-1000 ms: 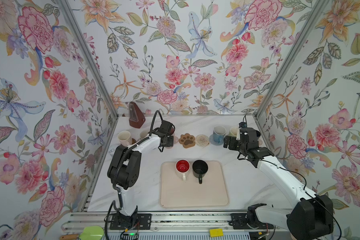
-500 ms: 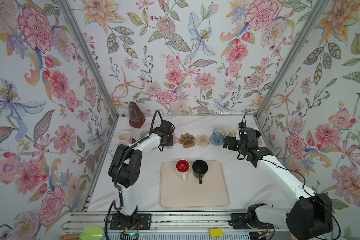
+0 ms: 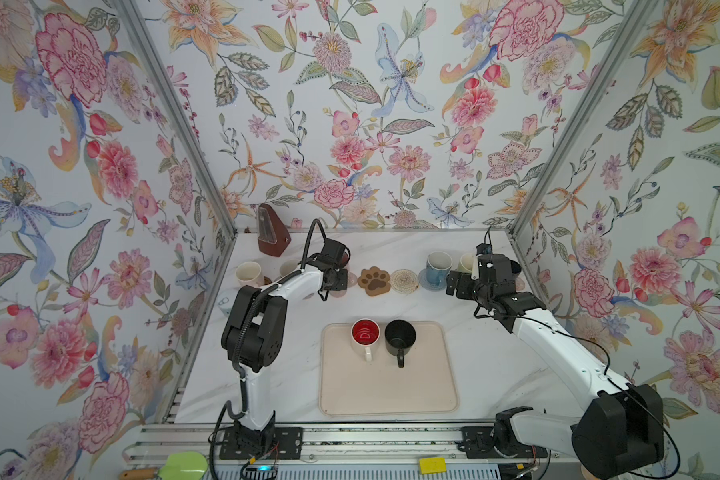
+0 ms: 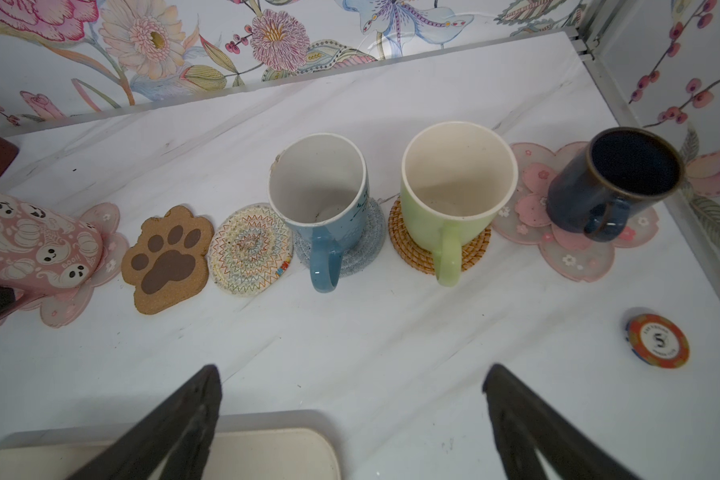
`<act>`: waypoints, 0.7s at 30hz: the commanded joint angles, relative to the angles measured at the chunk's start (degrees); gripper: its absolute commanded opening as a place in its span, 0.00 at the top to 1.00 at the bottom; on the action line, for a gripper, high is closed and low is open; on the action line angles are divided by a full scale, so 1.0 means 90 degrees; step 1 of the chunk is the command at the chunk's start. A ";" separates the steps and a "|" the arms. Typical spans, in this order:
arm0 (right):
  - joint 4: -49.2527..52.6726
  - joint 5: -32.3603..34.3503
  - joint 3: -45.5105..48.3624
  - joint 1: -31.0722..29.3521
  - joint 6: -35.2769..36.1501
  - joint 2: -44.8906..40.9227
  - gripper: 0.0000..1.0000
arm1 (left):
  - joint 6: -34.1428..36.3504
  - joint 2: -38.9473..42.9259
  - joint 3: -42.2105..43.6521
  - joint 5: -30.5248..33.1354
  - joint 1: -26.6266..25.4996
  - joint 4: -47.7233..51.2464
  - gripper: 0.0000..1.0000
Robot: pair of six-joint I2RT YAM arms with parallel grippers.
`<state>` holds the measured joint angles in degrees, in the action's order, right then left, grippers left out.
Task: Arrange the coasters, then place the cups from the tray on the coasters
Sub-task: 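Lower the pink mug onto the pink flower coaster beside the lavender mug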
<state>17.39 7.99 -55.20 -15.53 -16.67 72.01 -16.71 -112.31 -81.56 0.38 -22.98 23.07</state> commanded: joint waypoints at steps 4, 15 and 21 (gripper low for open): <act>0.0158 0.0092 -0.0200 0.0046 0.0094 0.0043 0.01 | 0.0060 -0.0012 -0.0335 0.0308 0.0082 -0.0223 1.00; 0.0168 0.0094 -0.0216 0.0044 0.0093 0.0046 0.01 | 0.0138 0.0018 -0.0412 0.0563 0.0082 0.0020 1.00; 0.0177 0.0089 -0.0214 0.0043 0.0094 0.0039 0.01 | 0.0078 -0.0078 -0.0422 0.0420 0.0075 0.0025 1.00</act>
<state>17.41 7.99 -55.20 -15.53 -16.69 72.01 -16.29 -112.53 -82.63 3.03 -22.83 25.54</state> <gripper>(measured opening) 0.992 0.217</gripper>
